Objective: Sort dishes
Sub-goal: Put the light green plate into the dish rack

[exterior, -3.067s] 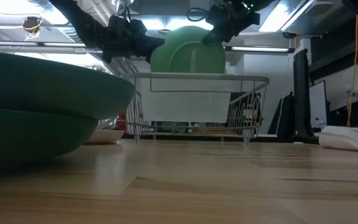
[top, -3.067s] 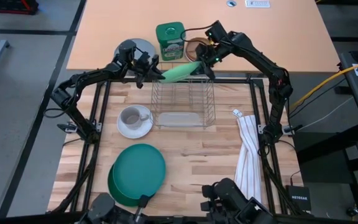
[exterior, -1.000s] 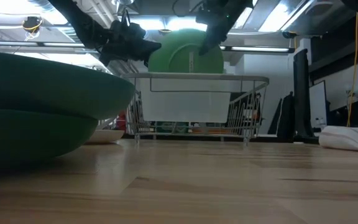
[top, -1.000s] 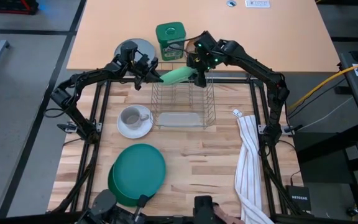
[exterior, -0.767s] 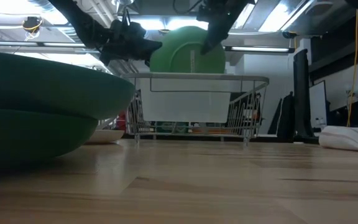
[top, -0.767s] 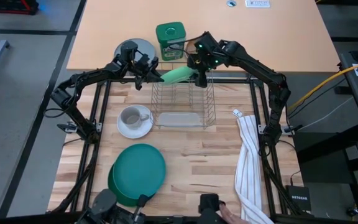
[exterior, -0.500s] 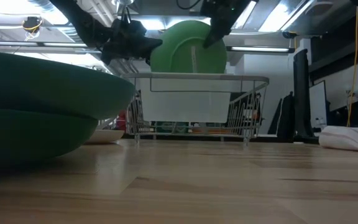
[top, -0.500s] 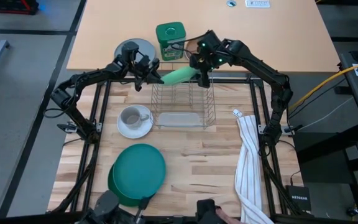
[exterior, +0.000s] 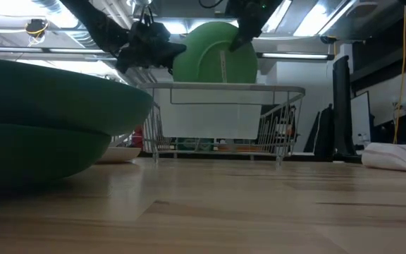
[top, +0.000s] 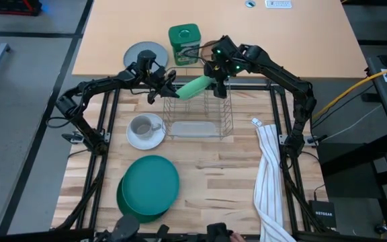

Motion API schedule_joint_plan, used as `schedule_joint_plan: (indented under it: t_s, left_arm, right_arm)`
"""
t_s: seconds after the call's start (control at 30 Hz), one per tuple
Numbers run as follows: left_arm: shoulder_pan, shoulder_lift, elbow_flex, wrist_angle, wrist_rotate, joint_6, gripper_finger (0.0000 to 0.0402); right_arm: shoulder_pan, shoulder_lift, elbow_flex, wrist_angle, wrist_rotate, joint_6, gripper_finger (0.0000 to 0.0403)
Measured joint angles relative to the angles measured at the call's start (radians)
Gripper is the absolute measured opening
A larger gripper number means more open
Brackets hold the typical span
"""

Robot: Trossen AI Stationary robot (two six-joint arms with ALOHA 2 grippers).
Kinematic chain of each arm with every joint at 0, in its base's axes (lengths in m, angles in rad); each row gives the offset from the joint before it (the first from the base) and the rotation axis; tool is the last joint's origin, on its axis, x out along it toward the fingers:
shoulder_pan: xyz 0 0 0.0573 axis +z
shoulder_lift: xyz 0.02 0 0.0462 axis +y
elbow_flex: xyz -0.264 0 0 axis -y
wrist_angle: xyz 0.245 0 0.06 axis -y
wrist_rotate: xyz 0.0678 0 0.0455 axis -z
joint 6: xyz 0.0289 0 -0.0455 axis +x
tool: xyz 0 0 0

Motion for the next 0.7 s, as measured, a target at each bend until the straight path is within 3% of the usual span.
schedule_joint_plan:
  t_s: [0.17, 0.43, 0.7]
  left_arm:
    - [0.005, 0.001, 0.0, -0.039, -0.008, 0.025, 0.0]
    - [0.003, 0.003, -0.005, -0.123, -0.013, 0.067, 0.0]
    - [0.002, 0.004, -0.004, -0.104, -0.019, 0.084, 0.0]
  right_arm:
    - [0.009, 0.0, 0.009, -0.018, 0.013, -0.002, 0.0246]
    - [0.006, -0.009, 0.159, -0.13, -0.011, 0.021, 0.0246]
    - [0.009, -0.01, 0.246, -0.248, -0.002, 0.023, 0.0246]
